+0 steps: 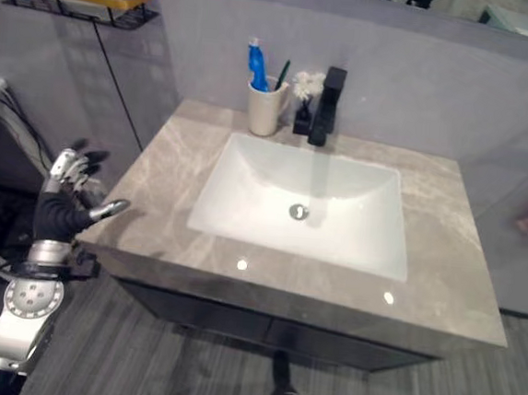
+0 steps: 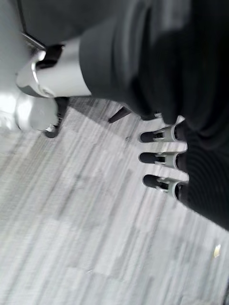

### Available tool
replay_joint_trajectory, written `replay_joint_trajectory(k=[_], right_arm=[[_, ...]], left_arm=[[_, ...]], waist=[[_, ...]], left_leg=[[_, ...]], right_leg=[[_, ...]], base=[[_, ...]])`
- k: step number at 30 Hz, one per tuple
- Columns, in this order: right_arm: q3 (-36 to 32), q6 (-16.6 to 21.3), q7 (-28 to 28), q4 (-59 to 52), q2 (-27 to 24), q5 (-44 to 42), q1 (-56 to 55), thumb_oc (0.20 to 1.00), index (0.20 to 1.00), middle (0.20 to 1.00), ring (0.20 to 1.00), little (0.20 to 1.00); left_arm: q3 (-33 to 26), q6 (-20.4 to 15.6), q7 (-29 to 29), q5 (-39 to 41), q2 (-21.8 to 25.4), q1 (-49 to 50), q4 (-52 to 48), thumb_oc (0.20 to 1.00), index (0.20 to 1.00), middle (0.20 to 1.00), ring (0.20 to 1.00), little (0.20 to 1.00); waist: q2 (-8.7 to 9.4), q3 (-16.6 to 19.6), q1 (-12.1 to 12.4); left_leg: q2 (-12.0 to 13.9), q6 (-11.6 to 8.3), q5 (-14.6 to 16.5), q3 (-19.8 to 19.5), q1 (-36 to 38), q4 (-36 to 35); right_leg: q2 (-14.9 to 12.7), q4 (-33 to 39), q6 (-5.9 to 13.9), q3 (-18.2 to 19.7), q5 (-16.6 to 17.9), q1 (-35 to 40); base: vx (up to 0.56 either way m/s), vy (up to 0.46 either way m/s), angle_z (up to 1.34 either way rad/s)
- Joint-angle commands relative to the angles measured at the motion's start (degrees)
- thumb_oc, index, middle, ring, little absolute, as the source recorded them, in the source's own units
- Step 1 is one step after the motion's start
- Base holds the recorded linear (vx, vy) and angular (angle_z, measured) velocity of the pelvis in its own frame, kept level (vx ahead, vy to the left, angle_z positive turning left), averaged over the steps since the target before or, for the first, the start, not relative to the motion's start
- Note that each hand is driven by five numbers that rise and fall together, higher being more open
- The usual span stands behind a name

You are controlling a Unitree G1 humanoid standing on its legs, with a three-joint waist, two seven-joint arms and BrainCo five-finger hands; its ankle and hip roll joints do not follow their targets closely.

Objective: Put brush and paste in cup on sink, flatten towel.

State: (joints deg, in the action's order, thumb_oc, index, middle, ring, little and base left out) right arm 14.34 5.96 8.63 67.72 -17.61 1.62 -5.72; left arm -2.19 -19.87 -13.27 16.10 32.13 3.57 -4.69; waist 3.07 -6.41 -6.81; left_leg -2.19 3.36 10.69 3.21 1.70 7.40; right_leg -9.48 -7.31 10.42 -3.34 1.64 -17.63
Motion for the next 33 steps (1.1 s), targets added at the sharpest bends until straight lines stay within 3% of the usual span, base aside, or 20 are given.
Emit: replay_joint_trajectory(k=[1, 4, 5, 8, 9, 10, 13, 14, 16, 18, 21, 23, 25, 26, 27, 28, 30, 31, 33], right_arm=[[-0.3, -0.3, 1.6, -0.3, -0.5, 1.2, 1.3, 1.000, 1.000, 1.000, 1.000, 1.000], [-0.2, -0.3, 1.7, -0.8, -0.3, 1.2, 2.3, 1.000, 1.000, 1.000, 1.000, 1.000], [-0.3, -0.3, 1.9, -1.3, -0.2, 1.1, 2.6, 1.000, 1.000, 1.000, 1.000, 1.000], [0.2, 0.0, 1.9, -3.1, -0.1, 0.4, 3.7, 1.000, 1.000, 1.000, 1.000, 1.000], [0.1, 0.0, 1.9, -3.2, -0.1, 0.4, 3.7, 1.000, 1.000, 1.000, 1.000, 1.000], [0.9, 0.5, 1.8, -5.1, -0.3, 0.0, 4.2, 1.000, 1.000, 1.000, 1.000, 1.000], [1.7, 0.7, 1.8, -7.2, -1.0, 0.4, 4.2, 1.000, 1.000, 1.000, 1.000, 1.000], [2.4, 1.0, 2.2, -9.0, -1.6, 0.8, 3.9, 1.000, 1.000, 1.000, 1.000, 1.000], [2.3, 1.4, 2.5, -11.7, -2.7, 0.9, 2.2, 1.000, 1.000, 1.000, 1.000, 1.000], [1.8, 1.7, 2.8, -12.8, -3.5, 0.5, 1.4, 1.000, 1.000, 1.000, 1.000, 1.000], [-0.2, 2.4, 3.6, -13.4, -5.7, -0.2, -0.7, 1.000, 1.000, 1.000, 1.000, 1.000], [-0.6, 2.3, 3.8, -12.8, -7.1, 0.7, -1.1, 1.000, 1.000, 1.000, 1.000, 1.000], [-0.7, 2.3, 4.1, -10.9, -8.0, 0.9, -0.3, 1.000, 1.000, 1.000, 1.000, 1.000], [-0.8, 2.4, 4.1, -10.9, -8.0, 0.9, -0.2, 1.000, 1.000, 1.000, 1.000, 1.000], [-0.8, 2.4, 4.2, -9.8, -8.4, 1.0, 0.1, 1.000, 1.000, 1.000, 1.000, 1.000], [-0.3, 2.6, 4.0, -9.7, -8.5, 1.1, 0.4, 1.000, 1.000, 1.000, 1.000, 1.000], [0.1, 2.8, 4.3, -8.2, -8.6, 0.8, 2.0, 1.000, 1.000, 1.000, 1.000, 1.000], [0.1, 3.1, 4.1, -8.5, -8.4, 0.0, 2.5, 1.000, 1.000, 1.000, 1.000, 1.000], [0.1, 3.5, 3.7, -9.0, -8.5, -0.8, 2.6, 1.000, 1.000, 1.000, 1.000, 1.000]], left_arm=[[-3.5, -2.6, 2.1, 3.3, -0.3, -1.2, -7.4, 1.000, 1.000, 1.000, 1.000, 1.000], [-2.6, -2.1, 4.5, 4.3, -0.2, -0.2, -9.6, 1.000, 1.000, 1.000, 1.000, 1.000], [-2.3, -2.0, 4.7, 4.4, -0.1, 0.0, -10.5, 1.000, 1.000, 1.000, 1.000, 1.000], [-0.8, -1.8, 5.6, 3.9, 0.4, -0.5, -11.7, 1.000, 1.000, 1.000, 1.000, 1.000], [-0.7, -1.8, 5.5, 3.9, 0.4, -0.5, -11.6, 1.000, 1.000, 1.000, 1.000, 1.000], [0.7, -1.8, 5.8, 3.7, 0.8, -1.4, -11.5, 1.000, 1.000, 1.000, 1.000, 1.000], [1.9, -1.8, 5.8, 3.0, 1.3, -2.0, -11.2, 1.000, 1.000, 1.000, 1.000, 1.000], [3.0, -1.7, 4.9, 2.5, 1.4, -3.2, -9.7, 1.000, 1.000, 1.000, 1.000, 1.000], [5.4, -1.6, 4.8, 2.1, 0.9, -4.5, -8.3, 1.000, 1.000, 1.000, 1.000, 1.000], [6.9, -1.9, 4.5, 1.8, 0.2, -5.8, -6.9, 1.000, 1.000, 1.000, 1.000, 1.000], [11.5, -1.6, 4.6, 1.6, -1.5, -9.2, -3.8, 1.000, 1.000, 1.000, 1.000, 1.000], [12.9, -1.7, 4.8, 1.3, -2.3, -10.4, -2.2, 1.000, 1.000, 1.000, 1.000, 1.000], [14.1, -1.5, 5.0, 0.8, -2.9, -10.4, -0.6, 1.000, 1.000, 1.000, 1.000, 1.000], [14.1, -1.5, 4.9, 0.8, -2.9, -10.5, -0.5, 1.000, 1.000, 1.000, 1.000, 1.000], [14.7, -0.9, 4.9, -0.5, -2.9, -9.7, 0.4, 1.000, 1.000, 1.000, 1.000, 1.000], [14.7, -1.2, 5.5, -0.6, -2.9, -9.5, 0.7, 1.000, 1.000, 1.000, 1.000, 1.000], [15.0, -0.7, 6.2, -0.2, -2.9, -6.9, 1.6, 1.000, 1.000, 1.000, 1.000, 1.000], [15.4, -0.3, 6.8, 0.8, -3.4, -5.7, 3.1, 1.000, 1.000, 1.000, 1.000, 1.000], [15.8, -0.2, 7.7, 1.0, -3.3, -5.1, 4.5, 1.000, 1.000, 1.000, 1.000, 1.000]], waist=[[-0.69, 0.7, 0.0], [-0.57, 1.8, 1.8], [-0.51, 2.0, 2.9], [0.15, 2.8, 4.7], [0.22, 2.7, 4.9], [0.79, 3.6, 5.8], [1.70, 4.2, 6.5], [1.98, 3.9, 6.6], [2.38, 3.9, 5.7], [2.42, 3.8, 5.5], [2.04, 2.0, 3.9], [2.25, 0.1, 4.0], [1.84, -1.5, 5.5], [1.87, -1.4, 5.5], [1.75, -1.9, 6.4], [1.70, -1.8, 6.4], [1.19, -1.5, 7.2], [0.86, -1.4, 7.1], [0.58, -1.4, 7.0]], left_leg=[[-2.1, -1.52, -5.2, -1.3, 1.2, -8.9], [-1.3, -1.54, -6.5, 3.7, -1.6, -8.2], [-0.7, -1.48, -6.4, 6.1, -2.2, -7.5], [0.4, -1.22, -7.0, 11.6, -4.1, -6.1], [0.4, -1.21, -6.9, 11.8, -4.1, -6.0], [1.1, -1.55, -6.2, 14.8, -4.8, -5.4], [1.8, -1.73, -6.8, 18.8, -5.9, -5.5], [3.3, -2.29, -7.7, 21.9, -7.0, -4.4], [4.3, -3.09, -8.3, 22.2, -8.2, -3.0], [4.8, -3.79, -8.8, 22.5, -8.7, -2.7], [6.1, -5.87, -9.7, 20.3, -10.7, 0.5], [6.3, -6.38, -10.1, 16.6, -12.8, 5.8], [3.9, -7.42, -10.1, 6.4, -13.9, 7.4], [3.8, -7.41, -10.4, 6.4, -14.0, 7.2], [1.4, -7.70, -9.7, -0.9, -13.6, 8.8], [1.6, -7.43, -9.0, -1.5, -13.8, 8.5], [-2.1, -6.63, -7.5, -10.9, -12.8, 9.5], [-3.0, -6.22, -6.8, -12.9, -12.1, 8.6], [-2.8, -5.95, -6.3, -12.0, -10.7, 6.7]], right_leg=[[2.4, -6.1, -1.25, -4.9, 4.7, 0.6], [1.1, -9.0, -1.78, -9.8, 1.5, 3.8], [-0.4, -10.1, -1.72, -13.0, 0.3, 6.0], [-2.3, -11.5, -1.28, -17.2, -0.9, 10.0], [-2.3, -11.7, -1.26, -17.0, -1.0, 9.9], [-3.2, -12.0, 0.15, -18.5, -2.6, 12.8], [-2.4, -8.3, 0.59, -19.3, -2.9, 15.1], [-1.2, -4.1, -0.82, -20.3, -4.8, 15.3], [1.9, 0.3, -2.04, -16.1, -6.5, 16.2], [3.1, 3.5, -2.58, -14.9, -6.0, 17.3], [5.4, 8.2, -3.52, -10.8, -4.6, 18.4], [5.8, 8.9, -4.50, -8.3, -3.2, 17.9], [6.5, 8.1, -4.98, -5.2, -2.7, 17.2], [6.5, 8.1, -5.00, -5.2, -2.6, 17.0], [7.2, 7.7, -5.15, -2.2, -2.3, 16.4], [7.0, 8.0, -4.94, -1.6, -1.9, 16.2], [8.1, 8.2, -4.89, 4.3, -0.8, 15.4], [8.7, 7.9, -4.80, 6.1, -0.5, 15.1], [8.9, 7.9, -4.67, 7.1, -0.4, 15.3]], base=[[-0.19, -0.018, -0.54], [-0.23, -0.024, -0.75], [-0.17, -0.046, -0.97], [-0.16, -0.043, -0.88], [-0.11, -0.067, -1.52], [-0.03, -0.048, -1.64], [-0.18, -0.135, -1.61], [-0.14, -0.191, -1.30], [-0.11, -0.220, -1.24], [-0.09, -0.170, -0.93], [-0.14, -0.195, -0.69], [-0.15, -0.138, -0.93], [-0.09, -0.061, -1.02], [-0.02, -0.047, -1.22], [-0.03, -0.033, -1.21], [-0.01, -0.031, -0.95], [0.04, 0.037, -1.32], [0.05, 0.050, -1.65], [0.03, 0.062, -1.33]])
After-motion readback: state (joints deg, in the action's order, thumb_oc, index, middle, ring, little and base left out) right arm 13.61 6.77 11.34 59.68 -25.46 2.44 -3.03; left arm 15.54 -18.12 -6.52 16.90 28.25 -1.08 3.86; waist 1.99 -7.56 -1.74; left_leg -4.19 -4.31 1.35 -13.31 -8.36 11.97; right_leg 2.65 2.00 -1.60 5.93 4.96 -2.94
